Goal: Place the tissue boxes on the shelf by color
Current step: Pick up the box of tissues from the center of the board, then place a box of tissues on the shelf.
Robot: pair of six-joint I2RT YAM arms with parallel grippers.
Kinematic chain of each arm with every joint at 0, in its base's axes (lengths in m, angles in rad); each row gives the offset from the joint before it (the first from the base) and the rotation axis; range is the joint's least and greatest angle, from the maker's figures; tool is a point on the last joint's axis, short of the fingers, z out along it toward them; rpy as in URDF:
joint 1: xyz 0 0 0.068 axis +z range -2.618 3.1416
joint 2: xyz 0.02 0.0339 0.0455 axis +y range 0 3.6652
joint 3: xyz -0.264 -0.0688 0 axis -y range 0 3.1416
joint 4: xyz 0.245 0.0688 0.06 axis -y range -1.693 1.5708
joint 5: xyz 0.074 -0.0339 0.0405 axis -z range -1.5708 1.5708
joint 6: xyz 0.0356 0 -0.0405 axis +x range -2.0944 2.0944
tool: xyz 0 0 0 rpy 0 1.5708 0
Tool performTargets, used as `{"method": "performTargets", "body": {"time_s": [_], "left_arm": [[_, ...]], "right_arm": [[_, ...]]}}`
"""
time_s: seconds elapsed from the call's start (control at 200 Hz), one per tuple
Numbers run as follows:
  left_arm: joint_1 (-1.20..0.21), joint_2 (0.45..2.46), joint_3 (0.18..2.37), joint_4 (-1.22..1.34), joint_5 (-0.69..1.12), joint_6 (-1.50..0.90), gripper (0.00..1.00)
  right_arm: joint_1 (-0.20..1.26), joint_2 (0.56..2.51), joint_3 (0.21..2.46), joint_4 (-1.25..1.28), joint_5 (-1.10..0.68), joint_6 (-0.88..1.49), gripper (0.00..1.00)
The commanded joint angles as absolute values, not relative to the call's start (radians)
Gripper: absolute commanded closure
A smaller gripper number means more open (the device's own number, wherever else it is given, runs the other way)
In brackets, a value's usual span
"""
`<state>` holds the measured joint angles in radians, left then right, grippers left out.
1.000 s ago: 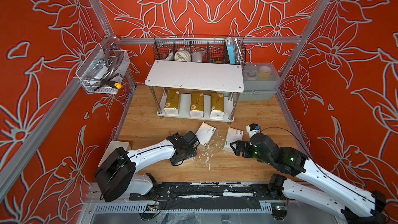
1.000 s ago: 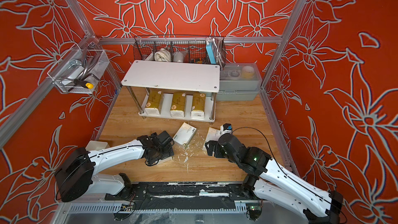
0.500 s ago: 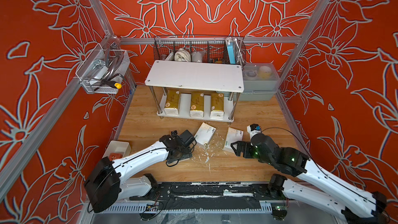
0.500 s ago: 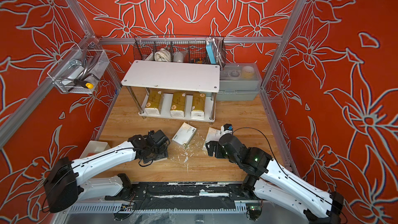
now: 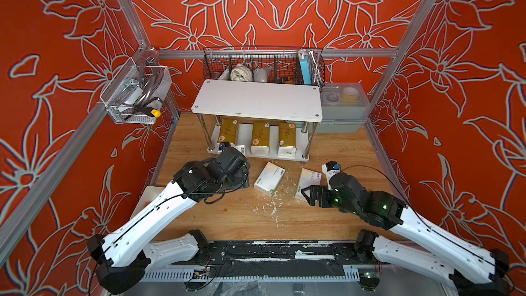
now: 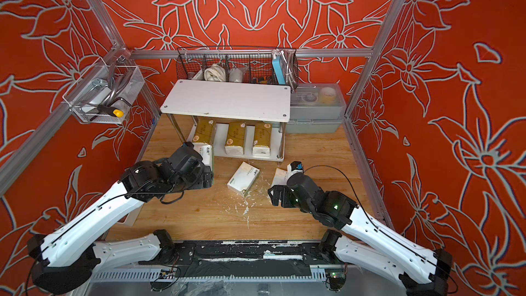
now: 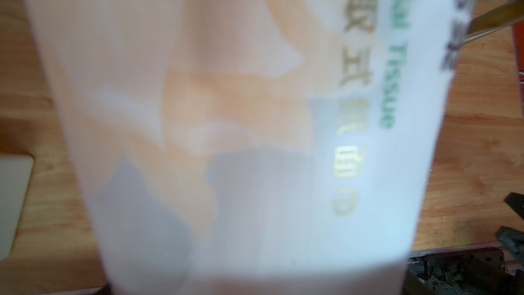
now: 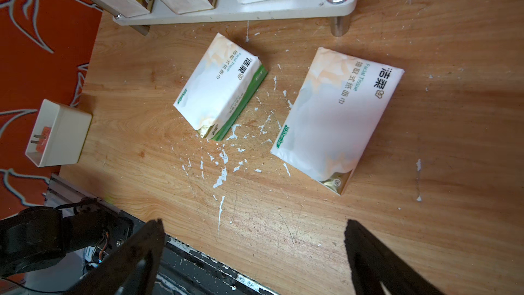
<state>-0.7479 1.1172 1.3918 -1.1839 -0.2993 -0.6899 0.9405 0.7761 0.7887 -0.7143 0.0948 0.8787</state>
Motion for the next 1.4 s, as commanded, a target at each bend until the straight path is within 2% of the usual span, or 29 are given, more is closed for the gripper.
{"method": "performTargets", "body": {"time_s": [0.0, 0.38, 0.671, 1.396], "left_arm": [[-0.711, 1.187, 1.565, -1.236, -0.343, -0.518, 0.13], [-0.370, 1.508, 2.193, -1.208, -0.160, -0.240, 0.11], [-0.230, 1.734, 2.451, -1.147, -0.047, -0.167, 0.10], [-0.169, 1.932, 2.500, -1.089, 0.012, -0.034, 0.07]], "right_arm": [[0.933, 0.778, 0.824, -0.704, 0.075, 0.855, 0.01], [0.933, 0.826, 0.886, -0.681, 0.000, 0.827, 0.01], [0.933, 0.844, 0.910, -0.698, -0.015, 0.824, 0.01], [0.934, 0.870, 0.913, -0.721, -0.035, 0.854, 0.01]]}}
